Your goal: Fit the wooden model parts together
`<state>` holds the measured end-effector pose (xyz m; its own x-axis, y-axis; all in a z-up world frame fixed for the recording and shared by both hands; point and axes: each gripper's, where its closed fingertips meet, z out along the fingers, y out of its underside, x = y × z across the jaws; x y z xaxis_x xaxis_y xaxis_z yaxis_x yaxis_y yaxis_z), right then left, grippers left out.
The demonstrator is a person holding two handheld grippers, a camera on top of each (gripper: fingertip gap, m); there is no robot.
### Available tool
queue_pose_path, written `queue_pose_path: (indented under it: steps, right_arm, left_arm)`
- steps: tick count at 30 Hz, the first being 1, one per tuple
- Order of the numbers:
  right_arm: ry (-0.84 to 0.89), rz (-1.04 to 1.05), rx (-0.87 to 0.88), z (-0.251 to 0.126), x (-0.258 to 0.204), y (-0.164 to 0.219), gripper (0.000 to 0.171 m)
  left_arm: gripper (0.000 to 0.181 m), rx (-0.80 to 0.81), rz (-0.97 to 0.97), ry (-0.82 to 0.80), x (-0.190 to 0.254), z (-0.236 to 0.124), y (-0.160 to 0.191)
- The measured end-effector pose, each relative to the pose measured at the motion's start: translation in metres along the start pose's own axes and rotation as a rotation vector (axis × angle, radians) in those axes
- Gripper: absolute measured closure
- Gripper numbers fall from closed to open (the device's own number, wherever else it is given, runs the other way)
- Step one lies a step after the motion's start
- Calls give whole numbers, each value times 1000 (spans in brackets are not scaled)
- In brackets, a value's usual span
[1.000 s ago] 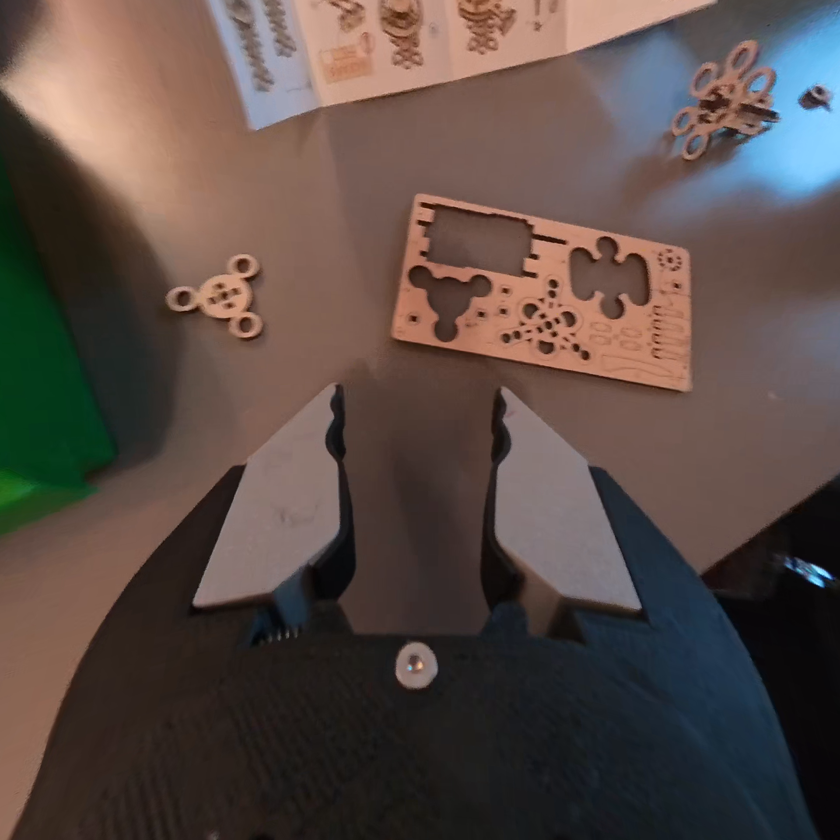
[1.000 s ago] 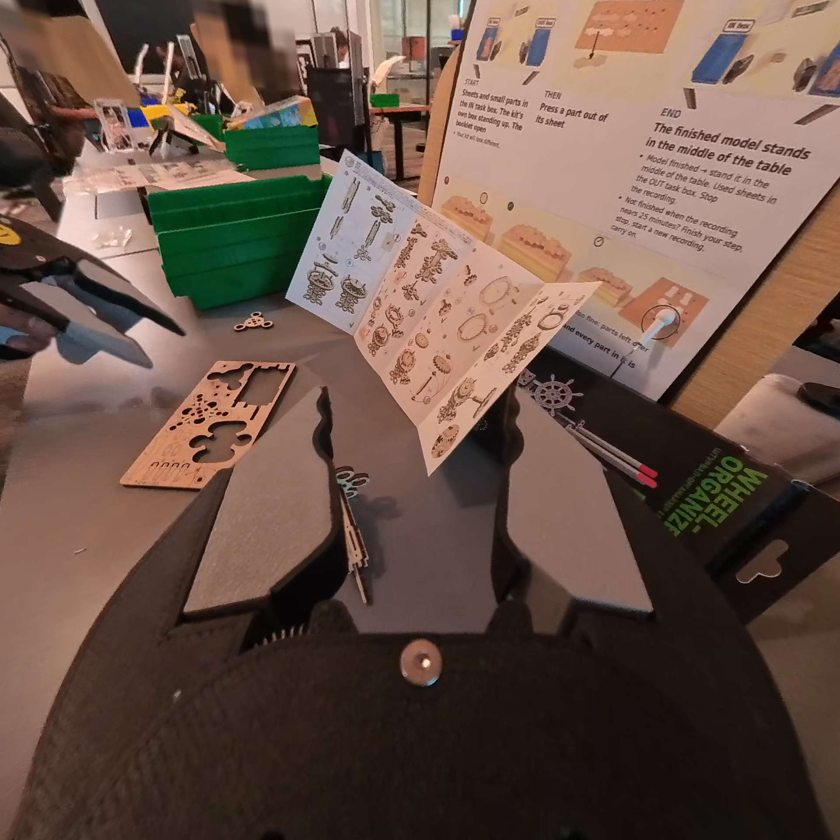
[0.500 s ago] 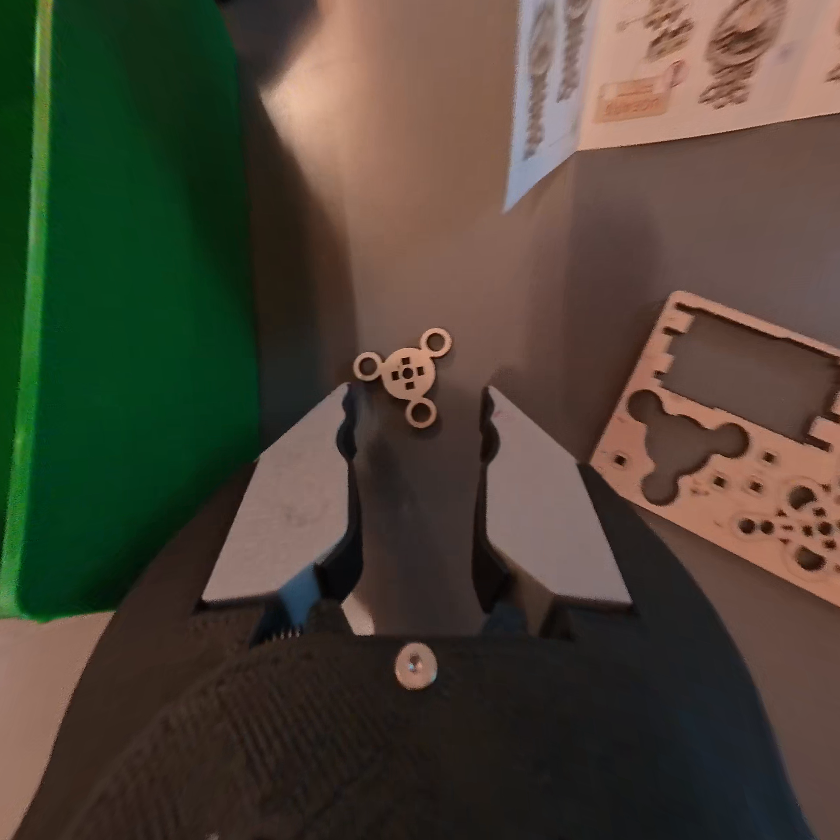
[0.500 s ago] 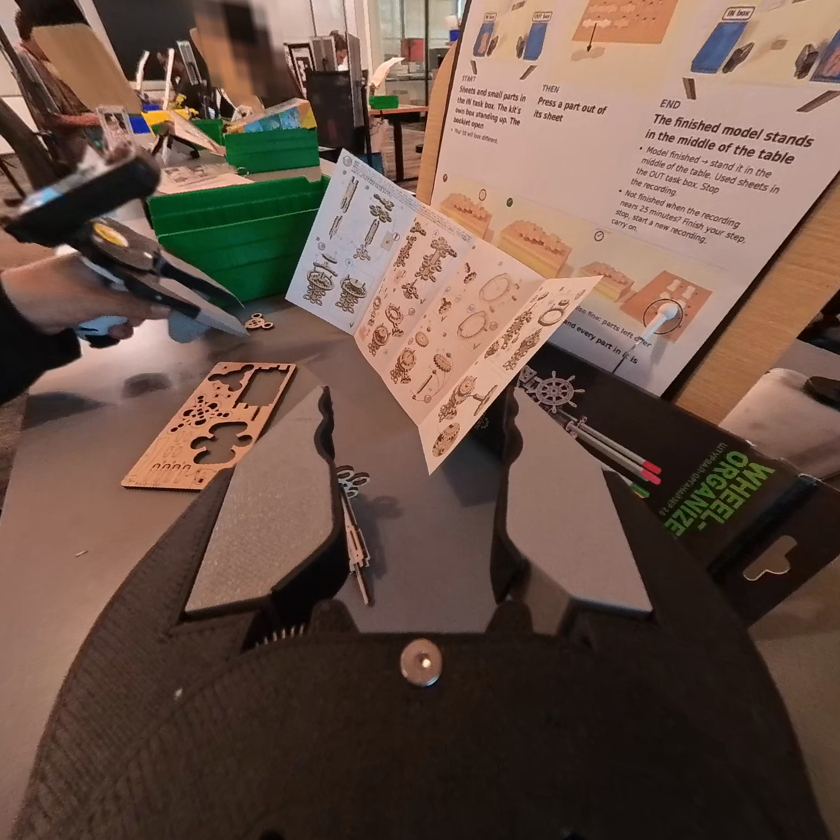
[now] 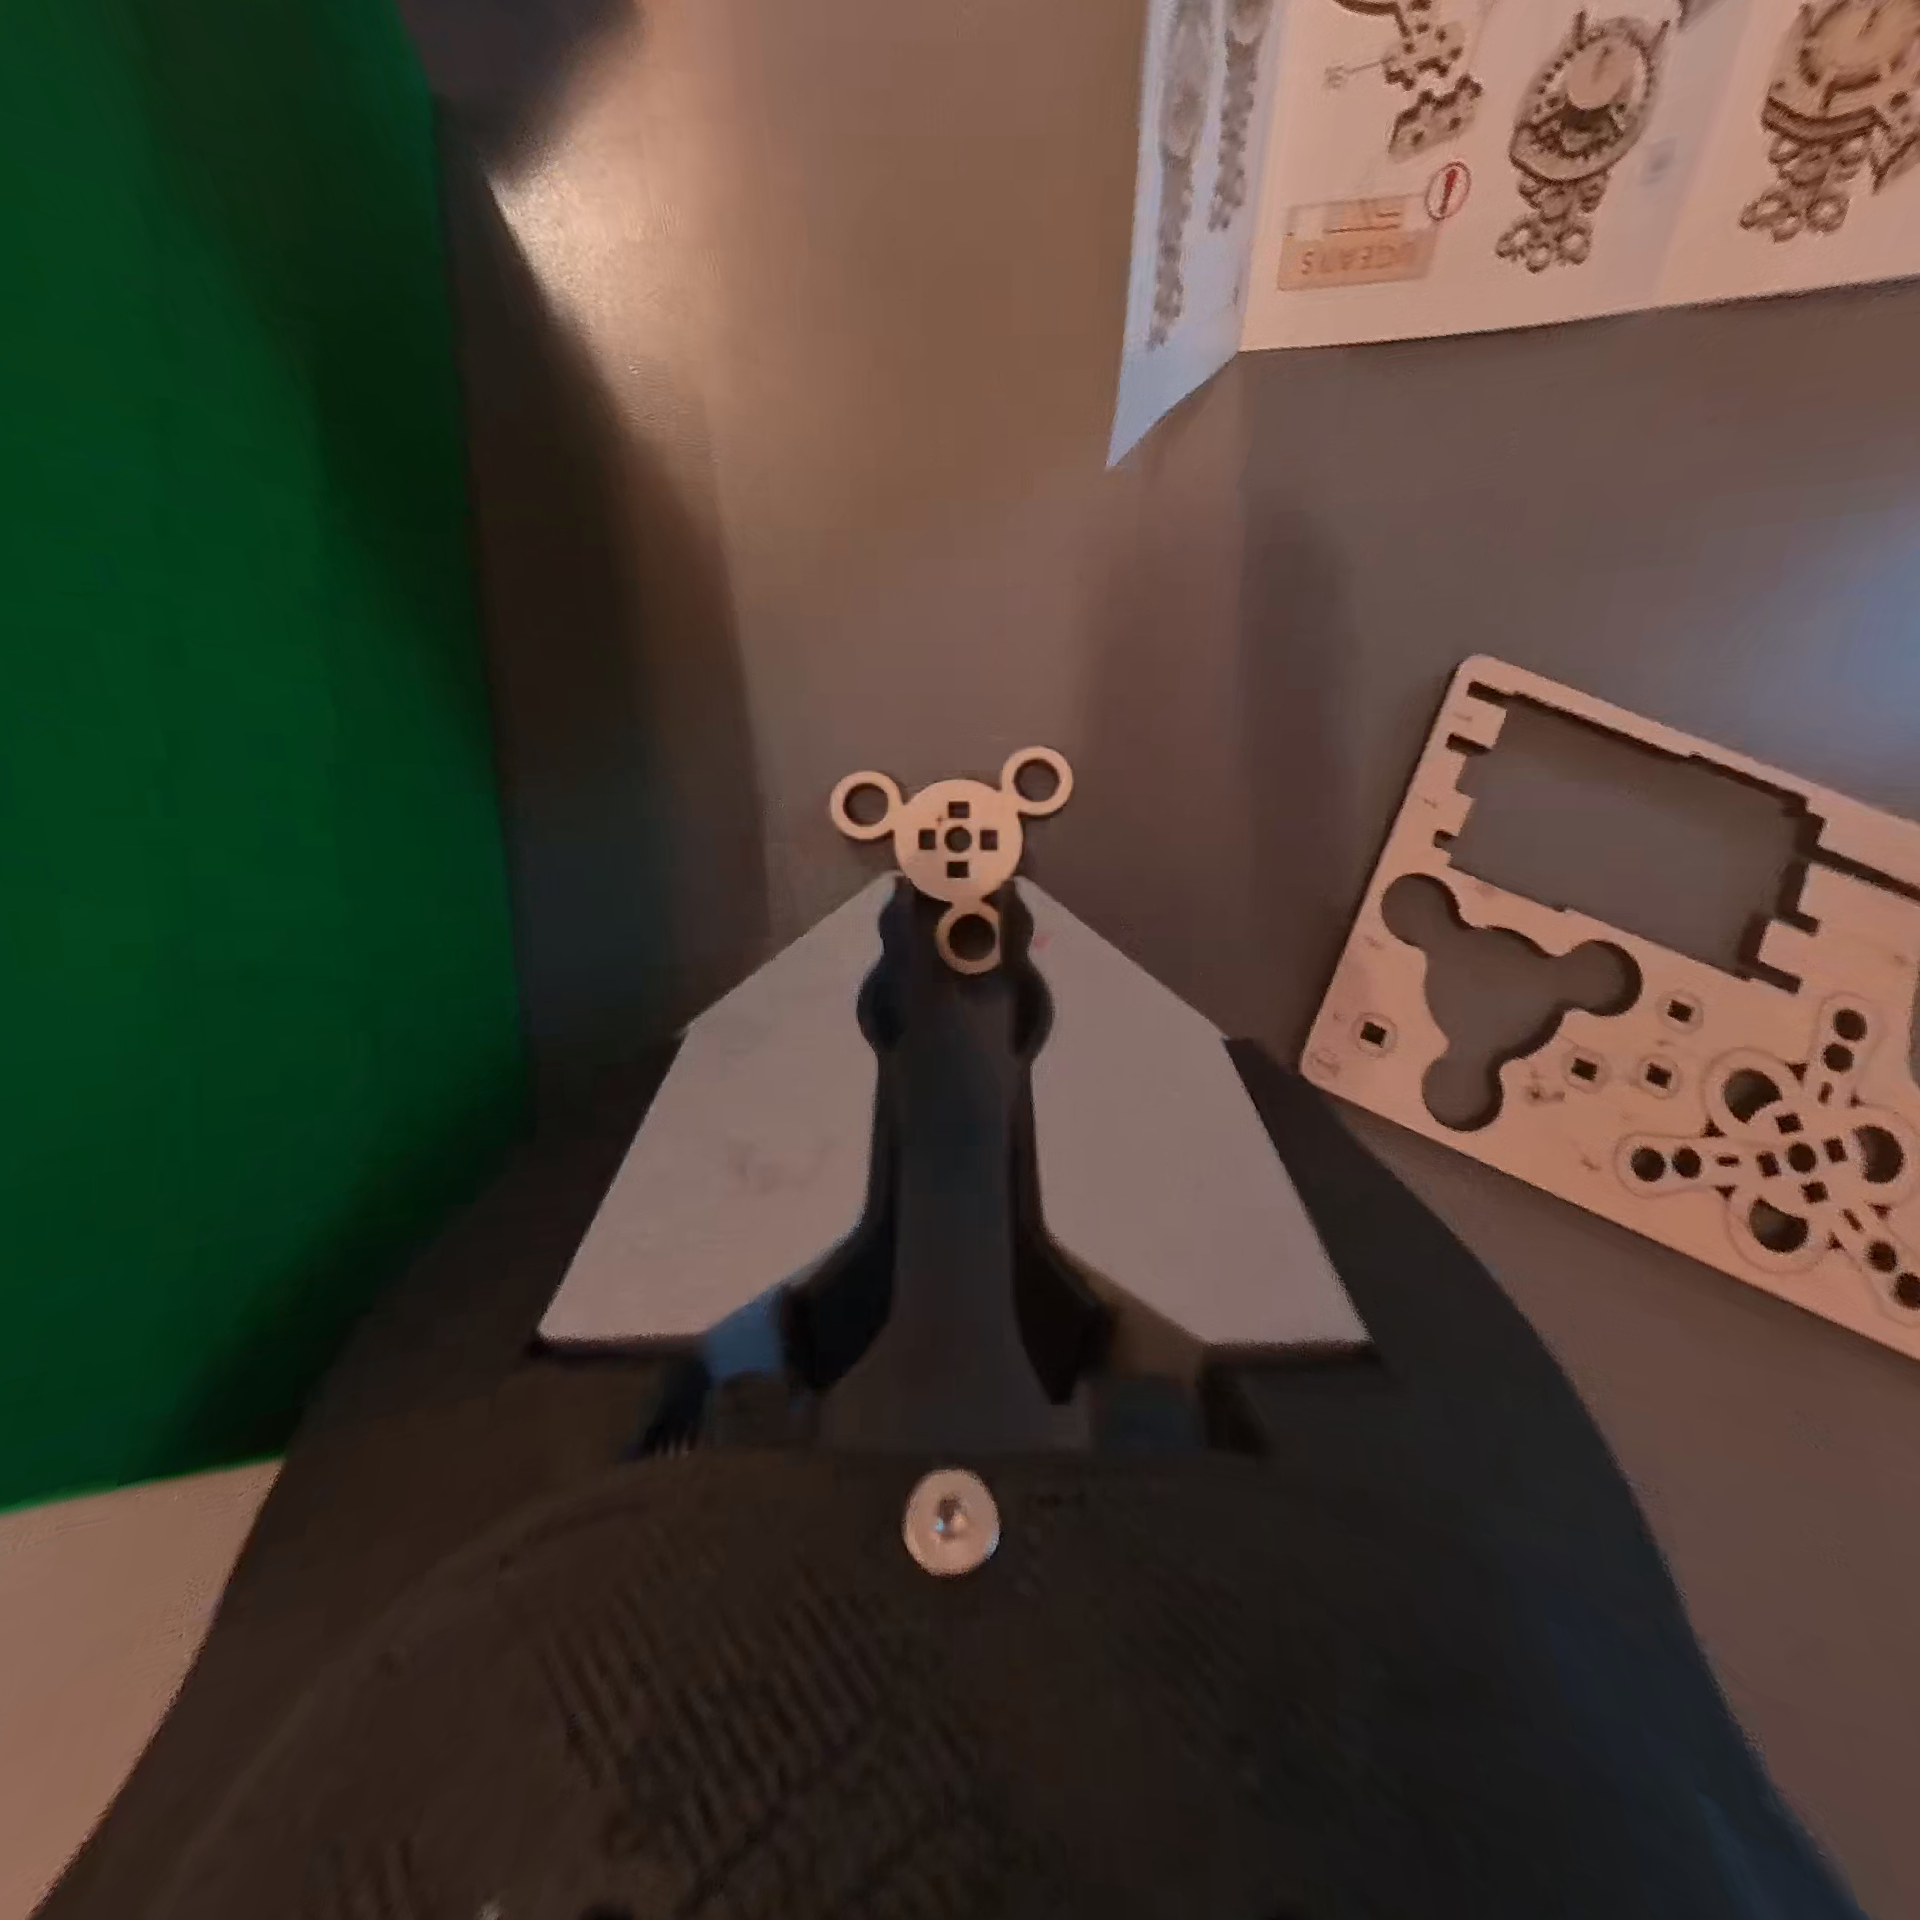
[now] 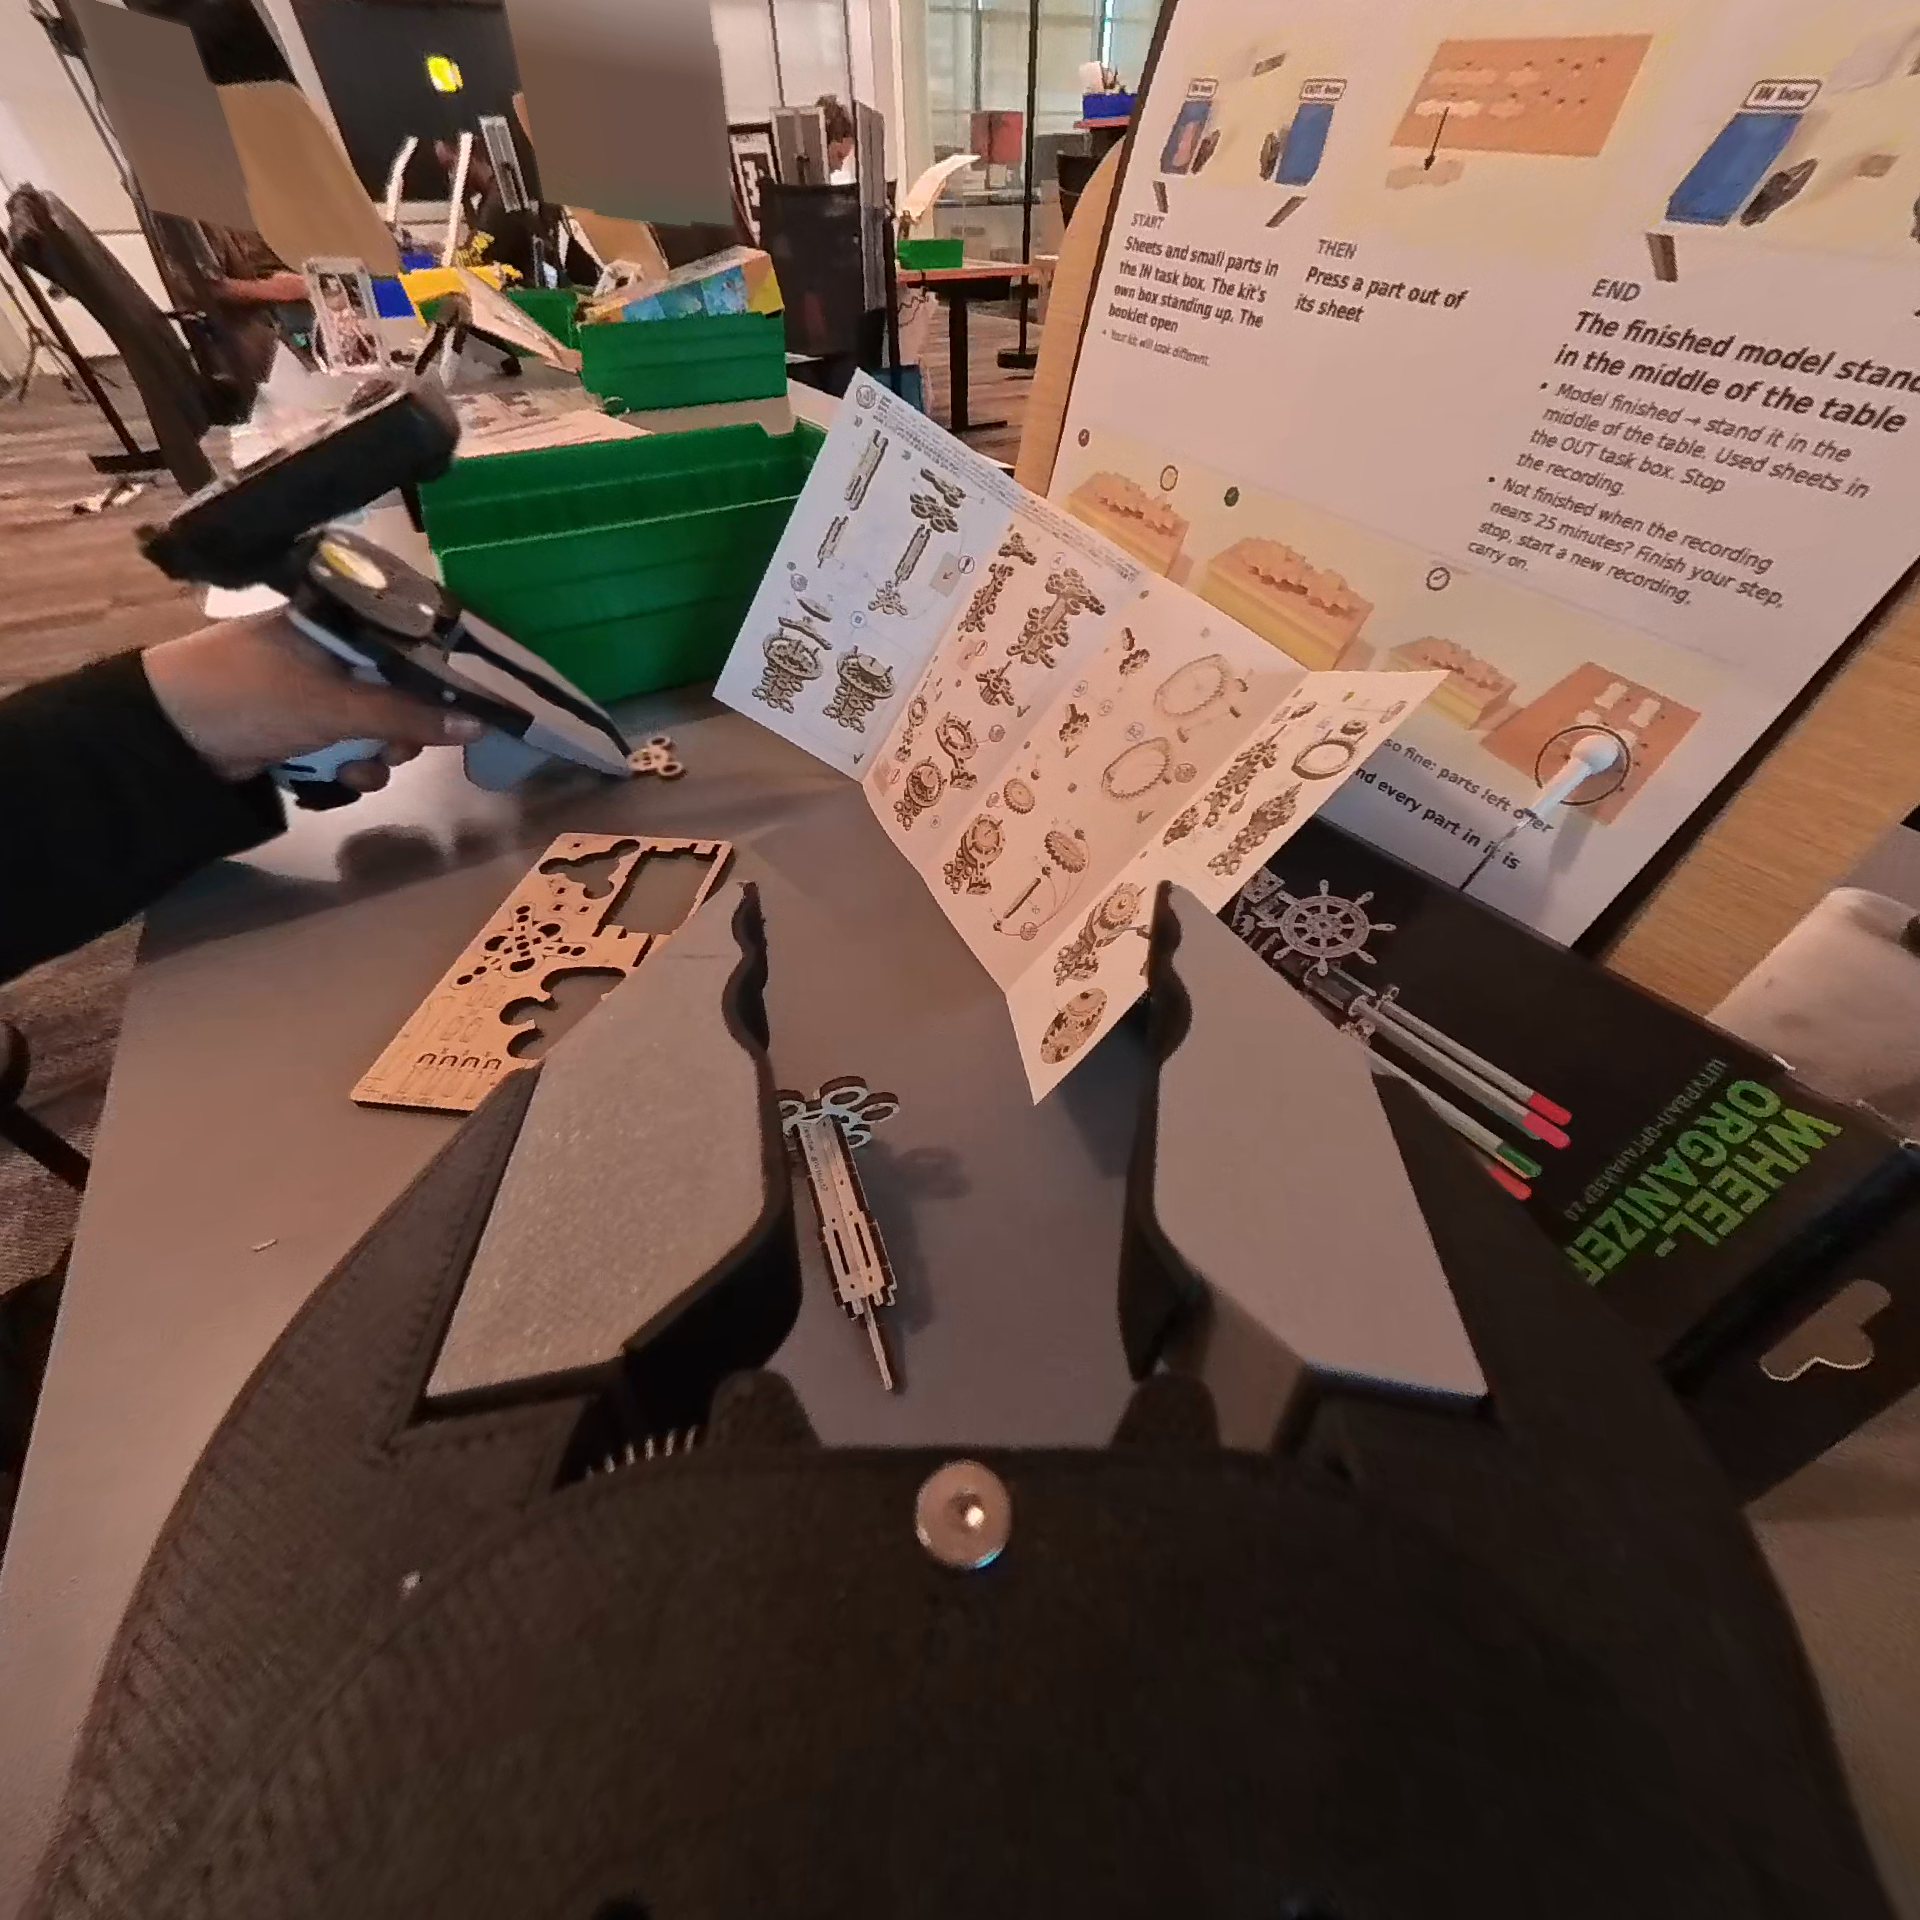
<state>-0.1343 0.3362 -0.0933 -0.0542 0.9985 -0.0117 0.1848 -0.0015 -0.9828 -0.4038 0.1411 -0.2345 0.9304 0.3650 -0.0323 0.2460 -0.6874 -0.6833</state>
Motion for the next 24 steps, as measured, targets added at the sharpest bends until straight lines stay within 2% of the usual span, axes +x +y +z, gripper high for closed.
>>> queue_pose_path:
  steps: [1, 8, 15, 19, 24]
  right_arm:
    - [0, 2, 1, 0, 0, 0, 100]
    - [-1, 12, -3, 1, 1, 2, 100]
    - [-13, 14, -19, 5, -1, 6, 100]
    - [-36, 12, -43, 10, -6, 11, 101]
    - [-107, 37, -59, 16, -23, 16, 101]
  left_arm:
    - [171, 8, 13, -4, 1, 0, 0]
    - [172, 26, 44, -23, 0, -2, -1]
    - [172, 174, 120, 17, 20, -28, -32]
    - [172, 294, 188, 161, 64, -47, -57]
    - [172, 375, 344, 410, 141, -62, -73]
